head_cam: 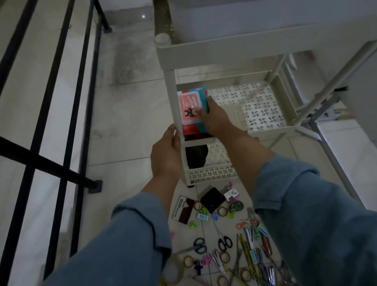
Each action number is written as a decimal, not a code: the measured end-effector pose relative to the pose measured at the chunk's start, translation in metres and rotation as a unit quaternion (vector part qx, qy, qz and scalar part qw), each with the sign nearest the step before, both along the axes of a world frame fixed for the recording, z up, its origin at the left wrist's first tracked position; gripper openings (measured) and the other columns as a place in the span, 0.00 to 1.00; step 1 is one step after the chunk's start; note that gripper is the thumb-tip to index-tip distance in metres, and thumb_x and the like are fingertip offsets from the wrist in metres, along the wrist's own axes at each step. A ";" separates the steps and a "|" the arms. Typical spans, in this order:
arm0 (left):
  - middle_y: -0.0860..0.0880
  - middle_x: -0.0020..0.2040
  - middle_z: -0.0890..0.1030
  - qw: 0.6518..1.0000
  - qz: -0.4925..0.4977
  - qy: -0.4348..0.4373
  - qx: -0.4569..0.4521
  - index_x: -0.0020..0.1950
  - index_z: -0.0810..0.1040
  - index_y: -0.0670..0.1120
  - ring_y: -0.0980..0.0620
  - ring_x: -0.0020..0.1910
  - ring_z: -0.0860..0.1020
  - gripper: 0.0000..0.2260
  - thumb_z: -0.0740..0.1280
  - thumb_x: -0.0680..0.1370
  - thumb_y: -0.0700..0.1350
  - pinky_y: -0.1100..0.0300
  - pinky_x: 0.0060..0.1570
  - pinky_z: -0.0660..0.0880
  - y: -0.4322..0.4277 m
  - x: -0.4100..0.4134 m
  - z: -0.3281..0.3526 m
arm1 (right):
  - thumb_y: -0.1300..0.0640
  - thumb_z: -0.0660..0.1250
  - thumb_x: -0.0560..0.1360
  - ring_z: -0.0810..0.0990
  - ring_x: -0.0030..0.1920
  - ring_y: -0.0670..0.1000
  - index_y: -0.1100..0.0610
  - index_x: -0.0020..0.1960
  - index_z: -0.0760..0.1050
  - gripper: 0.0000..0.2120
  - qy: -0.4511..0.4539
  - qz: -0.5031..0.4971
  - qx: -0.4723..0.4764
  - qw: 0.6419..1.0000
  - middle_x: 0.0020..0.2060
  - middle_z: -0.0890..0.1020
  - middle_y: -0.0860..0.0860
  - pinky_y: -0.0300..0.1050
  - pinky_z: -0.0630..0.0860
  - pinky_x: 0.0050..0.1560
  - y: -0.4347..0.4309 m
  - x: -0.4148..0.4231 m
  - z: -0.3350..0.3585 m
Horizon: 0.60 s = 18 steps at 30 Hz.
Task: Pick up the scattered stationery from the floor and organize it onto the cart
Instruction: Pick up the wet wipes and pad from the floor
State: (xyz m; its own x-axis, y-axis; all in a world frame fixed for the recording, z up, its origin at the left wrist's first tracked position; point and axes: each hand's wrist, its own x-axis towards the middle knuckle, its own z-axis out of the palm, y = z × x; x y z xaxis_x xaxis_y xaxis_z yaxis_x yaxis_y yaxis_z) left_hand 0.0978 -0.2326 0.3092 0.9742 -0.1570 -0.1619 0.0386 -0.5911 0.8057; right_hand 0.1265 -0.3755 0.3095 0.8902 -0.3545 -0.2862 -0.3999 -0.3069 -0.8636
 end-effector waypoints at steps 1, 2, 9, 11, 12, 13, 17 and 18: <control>0.47 0.62 0.78 1.000 -0.003 0.006 -0.010 0.72 0.66 0.50 0.54 0.55 0.76 0.18 0.55 0.82 0.48 0.67 0.50 0.68 0.000 -0.003 0.001 | 0.53 0.57 0.80 0.73 0.63 0.54 0.57 0.71 0.62 0.20 -0.018 0.001 -0.024 1.000 0.63 0.74 0.55 0.41 0.70 0.56 0.001 -0.006 0.000; 0.48 0.63 0.77 1.000 -0.008 0.007 -0.019 0.73 0.64 0.50 0.56 0.56 0.75 0.18 0.56 0.82 0.48 0.69 0.50 0.68 0.001 -0.006 0.001 | 0.54 0.57 0.80 0.74 0.61 0.52 0.59 0.69 0.64 0.18 -0.039 -0.002 -0.051 0.998 0.61 0.75 0.54 0.34 0.70 0.52 0.002 -0.013 0.000; 0.43 0.64 0.76 0.999 -0.023 0.007 -0.048 0.72 0.65 0.46 0.49 0.61 0.75 0.19 0.58 0.81 0.45 0.67 0.55 0.68 0.004 -0.055 -0.004 | 0.59 0.63 0.77 0.75 0.53 0.46 0.61 0.57 0.76 0.11 -0.179 -0.072 -0.150 0.970 0.54 0.78 0.54 0.24 0.67 0.49 0.005 -0.085 -0.001; 0.43 0.61 0.78 0.998 -0.030 0.022 -0.053 0.70 0.67 0.45 0.49 0.59 0.76 0.17 0.58 0.81 0.45 0.65 0.54 0.70 0.006 -0.076 -0.008 | 0.60 0.65 0.76 0.75 0.49 0.43 0.61 0.53 0.78 0.08 -0.204 -0.120 -0.135 0.962 0.48 0.79 0.50 0.34 0.74 0.50 0.009 -0.117 -0.004; 0.43 0.60 0.78 0.997 -0.035 0.028 -0.055 0.70 0.68 0.45 0.49 0.58 0.77 0.17 0.58 0.81 0.45 0.64 0.53 0.70 0.008 -0.087 -0.011 | 0.60 0.66 0.75 0.77 0.47 0.44 0.60 0.51 0.79 0.07 -0.202 -0.143 -0.126 0.961 0.46 0.78 0.48 0.40 0.77 0.48 0.010 -0.135 -0.007; 0.43 0.59 0.79 0.997 -0.042 0.031 -0.053 0.69 0.69 0.45 0.48 0.57 0.77 0.16 0.59 0.81 0.45 0.64 0.53 0.70 0.010 -0.099 -0.016 | 0.60 0.67 0.75 0.78 0.46 0.46 0.59 0.50 0.80 0.06 -0.192 -0.161 -0.122 0.960 0.44 0.78 0.46 0.43 0.78 0.46 0.012 -0.153 -0.012; 0.43 0.58 0.80 0.996 -0.068 0.047 -0.033 0.66 0.72 0.42 0.49 0.56 0.77 0.15 0.59 0.81 0.44 0.66 0.51 0.69 0.013 -0.151 -0.040 | 0.61 0.67 0.75 0.77 0.41 0.39 0.57 0.46 0.79 0.03 -0.110 -0.186 -0.095 0.972 0.43 0.79 0.48 0.38 0.77 0.43 0.019 -0.224 -0.047; 0.43 0.57 0.80 0.996 -0.072 0.054 -0.027 0.65 0.73 0.41 0.48 0.56 0.78 0.15 0.59 0.81 0.44 0.65 0.51 0.70 0.012 -0.165 -0.047 | 0.60 0.67 0.75 0.77 0.40 0.40 0.56 0.46 0.79 0.03 -0.089 -0.187 -0.086 0.975 0.42 0.80 0.48 0.41 0.78 0.43 0.022 -0.241 -0.056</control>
